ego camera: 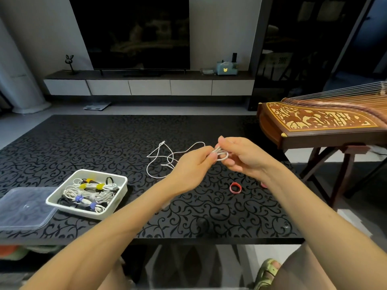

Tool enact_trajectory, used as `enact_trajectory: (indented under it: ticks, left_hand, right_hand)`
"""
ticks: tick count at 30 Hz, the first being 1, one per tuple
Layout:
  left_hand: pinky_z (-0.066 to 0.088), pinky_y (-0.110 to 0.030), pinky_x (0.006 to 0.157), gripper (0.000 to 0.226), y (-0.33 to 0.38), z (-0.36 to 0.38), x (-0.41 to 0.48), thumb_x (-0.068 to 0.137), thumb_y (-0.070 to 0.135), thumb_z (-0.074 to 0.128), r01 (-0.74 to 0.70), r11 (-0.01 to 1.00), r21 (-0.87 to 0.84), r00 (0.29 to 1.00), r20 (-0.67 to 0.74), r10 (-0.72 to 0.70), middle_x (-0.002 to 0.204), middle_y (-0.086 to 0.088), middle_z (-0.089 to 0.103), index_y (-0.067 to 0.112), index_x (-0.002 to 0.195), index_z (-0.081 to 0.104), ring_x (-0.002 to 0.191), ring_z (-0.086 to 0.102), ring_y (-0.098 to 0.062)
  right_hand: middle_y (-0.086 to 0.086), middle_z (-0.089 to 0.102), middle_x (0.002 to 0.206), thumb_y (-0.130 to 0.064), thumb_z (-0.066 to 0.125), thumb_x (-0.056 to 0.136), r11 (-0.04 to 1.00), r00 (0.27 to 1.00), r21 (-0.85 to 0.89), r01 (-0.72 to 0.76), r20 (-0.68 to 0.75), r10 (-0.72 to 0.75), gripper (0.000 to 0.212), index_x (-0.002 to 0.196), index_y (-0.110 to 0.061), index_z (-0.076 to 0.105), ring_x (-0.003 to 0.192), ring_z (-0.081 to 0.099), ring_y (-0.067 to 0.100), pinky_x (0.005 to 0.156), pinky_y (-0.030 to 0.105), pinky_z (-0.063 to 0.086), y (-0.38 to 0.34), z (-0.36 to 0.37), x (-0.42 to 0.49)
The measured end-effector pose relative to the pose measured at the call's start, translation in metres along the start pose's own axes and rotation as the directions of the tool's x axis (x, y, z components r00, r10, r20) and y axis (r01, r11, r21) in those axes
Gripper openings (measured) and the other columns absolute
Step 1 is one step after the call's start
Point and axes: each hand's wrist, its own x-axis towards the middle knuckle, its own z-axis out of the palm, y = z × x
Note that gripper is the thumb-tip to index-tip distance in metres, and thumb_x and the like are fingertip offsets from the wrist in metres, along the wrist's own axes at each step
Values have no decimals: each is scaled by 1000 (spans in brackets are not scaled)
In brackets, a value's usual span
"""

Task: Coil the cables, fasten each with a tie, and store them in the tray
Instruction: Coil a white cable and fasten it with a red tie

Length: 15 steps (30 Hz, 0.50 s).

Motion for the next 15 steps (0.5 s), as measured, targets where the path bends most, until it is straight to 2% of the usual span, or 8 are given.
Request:
enact_trajectory:
  ticks: [2, 4, 5, 7, 8, 11, 13, 15]
  left_hand:
    - [35, -36, 56, 33, -6, 7, 2, 102, 27, 39, 54, 998, -16, 996, -72, -55, 59, 10, 40, 26, 69, 41, 54, 41, -9]
    - [29, -32, 51, 36, -15, 17, 6, 102, 24, 37, 174, 960, -219, 966, -152, -210, 58, 8, 36, 22, 66, 39, 51, 33, -11]
    - [25, -27, 47, 37, -20, 19, 6, 103, 23, 36, 238, 914, -327, 937, -169, -305, 57, 7, 34, 20, 66, 38, 49, 29, -10]
    - [22, -18, 39, 37, -28, 26, 8, 103, 22, 34, 354, 780, -517, 873, -117, -474, 53, 8, 31, 18, 67, 37, 42, 25, -6]
    - [19, -15, 37, 36, -32, 30, 7, 103, 23, 33, 398, 702, -591, 844, -63, -532, 51, 9, 29, 18, 68, 37, 39, 23, -3]
    - [15, -15, 36, 34, -39, 40, -1, 104, 25, 30, 474, 500, -725, 782, 86, -617, 46, 11, 27, 16, 73, 39, 36, 20, -2]
    - [16, -16, 36, 34, -42, 42, -7, 103, 31, 34, 499, 432, -751, 754, 131, -643, 46, 11, 26, 15, 74, 41, 36, 19, -2]
    - [16, -17, 37, 36, -45, 40, -11, 98, 42, 44, 509, 391, -767, 744, 164, -647, 49, 9, 25, 14, 75, 44, 37, 18, -4]
  right_hand:
    - [7, 66, 71, -39, 47, 93, 990, 994, 132, -55, -84, 66, 37, 92, -6, 63, 53, 60, 10, 45, 17, 47, 13, -19, -2]
    - [12, 70, 87, -35, 45, 98, 988, 947, -109, -109, -314, 70, 33, 93, -9, 65, 68, 66, 15, 56, 23, 53, 41, -41, -2]
    - [10, 70, 92, -32, 47, 99, 895, 912, -399, -202, -410, 23, 31, 92, -11, 67, 75, 66, 17, 63, 27, 53, 60, -49, -1]
    - [4, 70, 100, -32, 52, 95, 434, 901, -821, -371, -432, -48, 26, 95, -15, 71, 92, 64, 20, 75, 32, 49, 100, -66, 0]
    - [2, 69, 105, -34, 54, 94, 268, 905, -876, -400, -424, -35, 25, 100, -16, 71, 100, 61, 21, 78, 32, 47, 118, -71, 1]
    - [4, 62, 114, -35, 56, 93, 25, 908, -908, -419, -419, 15, 29, 111, -14, 64, 113, 49, 27, 86, 34, 45, 160, -77, 6]
    - [4, 59, 111, -30, 55, 95, -13, 909, -909, -417, -416, -18, 21, 106, -14, 62, 110, 48, 26, 84, 32, 42, 173, -75, 9]
    - [5, 62, 102, -22, 55, 95, 235, 904, -886, -400, -423, -57, 15, 96, -10, 64, 102, 52, 24, 78, 28, 38, 175, -68, 9]
